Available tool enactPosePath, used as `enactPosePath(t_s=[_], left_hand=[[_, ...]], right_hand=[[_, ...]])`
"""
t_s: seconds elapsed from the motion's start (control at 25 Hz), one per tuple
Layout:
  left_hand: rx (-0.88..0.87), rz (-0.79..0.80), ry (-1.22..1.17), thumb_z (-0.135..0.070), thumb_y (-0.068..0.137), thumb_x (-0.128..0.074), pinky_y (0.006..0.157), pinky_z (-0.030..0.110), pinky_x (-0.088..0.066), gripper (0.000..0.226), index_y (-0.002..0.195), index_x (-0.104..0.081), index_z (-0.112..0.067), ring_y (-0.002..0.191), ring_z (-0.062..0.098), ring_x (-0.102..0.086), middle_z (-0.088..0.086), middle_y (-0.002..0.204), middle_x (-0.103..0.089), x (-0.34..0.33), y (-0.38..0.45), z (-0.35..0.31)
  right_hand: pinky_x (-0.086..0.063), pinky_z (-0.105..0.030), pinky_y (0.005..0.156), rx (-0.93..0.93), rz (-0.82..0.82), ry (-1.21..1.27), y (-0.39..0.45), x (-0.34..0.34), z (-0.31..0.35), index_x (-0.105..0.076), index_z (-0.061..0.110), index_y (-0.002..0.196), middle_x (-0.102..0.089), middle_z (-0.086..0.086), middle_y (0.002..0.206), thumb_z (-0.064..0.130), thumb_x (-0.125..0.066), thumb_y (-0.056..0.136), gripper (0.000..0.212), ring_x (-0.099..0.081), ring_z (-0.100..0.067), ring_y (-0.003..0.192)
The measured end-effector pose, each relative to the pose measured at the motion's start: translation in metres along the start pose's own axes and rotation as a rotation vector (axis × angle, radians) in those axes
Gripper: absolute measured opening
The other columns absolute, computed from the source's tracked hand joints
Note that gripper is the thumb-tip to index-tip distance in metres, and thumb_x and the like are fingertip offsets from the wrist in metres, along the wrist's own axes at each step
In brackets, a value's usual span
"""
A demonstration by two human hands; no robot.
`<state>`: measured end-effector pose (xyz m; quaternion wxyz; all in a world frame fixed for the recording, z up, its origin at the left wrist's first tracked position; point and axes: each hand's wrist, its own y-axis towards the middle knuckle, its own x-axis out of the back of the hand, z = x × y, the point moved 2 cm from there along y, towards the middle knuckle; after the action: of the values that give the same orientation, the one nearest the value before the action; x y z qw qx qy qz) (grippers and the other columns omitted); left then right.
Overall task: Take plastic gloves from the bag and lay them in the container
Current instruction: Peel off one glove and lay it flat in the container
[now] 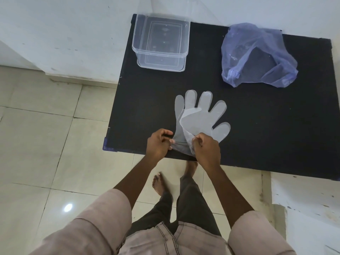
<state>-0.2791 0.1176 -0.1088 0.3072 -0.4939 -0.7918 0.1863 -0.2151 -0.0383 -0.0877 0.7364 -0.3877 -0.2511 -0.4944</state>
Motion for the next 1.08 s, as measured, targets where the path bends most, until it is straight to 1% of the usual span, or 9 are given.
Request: enactPosePath(t_s=[0.12,0.2,0.28,0.36,0.44,0.52,0.68,0.92,1.08], left_hand=[[-0.070,-0.050,0.099,-0.004,0.092,-0.055,0.068,0.028,-0.060,0.020,0.108,-0.063,-0.015,0.079,0.019,-0.068,0.008,0.101,-0.071,-0.006,0.001,0.006],[-0.126,-0.068,0.203,-0.006,0.091,-0.054,0.078,0.041,-0.059,0.024,0.112,-0.060,-0.017,0.087,0.023,-0.067,0.007,0.104,-0.069,-0.008,-0.001,0.005],[-0.241,-0.116,0.420,-0.011,0.089,-0.057,0.087,0.041,-0.055,0.034,0.122,-0.052,-0.018,0.099,0.025,-0.063,0.007,0.115,-0.064,-0.011,-0.009,-0.002],[-0.470,-0.154,0.697,-0.020,0.088,-0.060,0.104,0.044,-0.043,0.045,0.131,-0.047,-0.017,0.119,0.028,-0.052,0.010,0.133,-0.054,-0.019,-0.022,-0.009],[-0.744,-0.030,0.898,-0.027,0.089,-0.058,0.115,0.047,-0.025,0.052,0.138,-0.043,-0.015,0.134,0.031,-0.041,0.011,0.145,-0.047,-0.035,-0.036,-0.008],[-0.900,0.100,1.041,-0.037,0.093,-0.047,0.117,0.048,-0.013,0.059,0.145,-0.033,-0.012,0.143,0.034,-0.031,0.013,0.153,-0.039,-0.051,-0.041,0.007],[-0.875,0.126,1.175,-0.054,0.096,-0.021,0.116,0.048,-0.003,0.072,0.150,-0.008,-0.008,0.147,0.031,-0.011,0.015,0.159,-0.022,-0.066,-0.034,0.040],[-0.856,0.168,1.178,-0.063,0.095,-0.024,0.119,0.048,-0.006,0.082,0.152,-0.011,-0.006,0.148,0.030,-0.007,0.013,0.161,-0.013,-0.065,-0.025,0.050],[-0.844,0.179,1.172,-0.065,0.094,-0.024,0.118,0.046,-0.001,0.082,0.153,-0.011,-0.008,0.148,0.029,-0.004,0.011,0.162,-0.013,-0.063,-0.025,0.050]], right_hand=[[-0.054,-0.028,0.076,-0.019,-0.010,0.041,0.003,0.006,-0.002,-0.062,0.006,0.088,-0.066,-0.008,0.086,0.026,-0.052,0.096,0.024,-0.063,-0.018,0.077],[-0.044,-0.018,0.067,-0.040,-0.041,0.086,0.008,0.016,-0.005,-0.062,0.003,0.087,-0.062,-0.005,0.080,0.021,-0.053,0.096,0.022,-0.059,-0.015,0.071],[-0.045,-0.017,0.065,-0.042,-0.065,0.133,0.015,0.026,-0.009,-0.062,0.004,0.087,-0.064,-0.005,0.080,0.018,-0.055,0.094,0.018,-0.060,-0.016,0.071],[-0.052,-0.024,0.073,-0.036,-0.033,0.172,0.021,0.031,-0.013,-0.063,0.005,0.088,-0.068,-0.008,0.083,0.018,-0.059,0.093,0.015,-0.065,-0.021,0.074],[-0.054,-0.025,0.077,-0.008,0.001,0.173,0.024,0.033,-0.013,-0.066,0.006,0.088,-0.068,-0.006,0.084,0.016,-0.063,0.091,0.011,-0.064,-0.019,0.076],[-0.054,-0.024,0.078,0.031,-0.004,0.171,0.025,0.035,-0.011,-0.068,0.006,0.089,-0.066,-0.003,0.083,0.014,-0.064,0.090,0.009,-0.064,-0.017,0.075],[-0.040,-0.004,0.066,0.059,-0.023,0.092,0.027,0.042,-0.009,-0.069,0.003,0.095,-0.061,0.000,0.085,0.014,-0.062,0.091,0.014,-0.054,-0.008,0.067],[-0.055,-0.029,0.082,0.110,-0.036,0.079,0.035,0.048,-0.008,-0.070,0.003,0.093,-0.069,-0.007,0.086,0.014,-0.063,0.090,0.013,-0.063,-0.017,0.076],[-0.057,-0.030,0.077,0.142,-0.051,0.088,0.043,0.060,-0.005,-0.073,0.005,0.089,-0.074,-0.009,0.087,0.009,-0.066,0.087,0.009,-0.066,-0.017,0.073]])
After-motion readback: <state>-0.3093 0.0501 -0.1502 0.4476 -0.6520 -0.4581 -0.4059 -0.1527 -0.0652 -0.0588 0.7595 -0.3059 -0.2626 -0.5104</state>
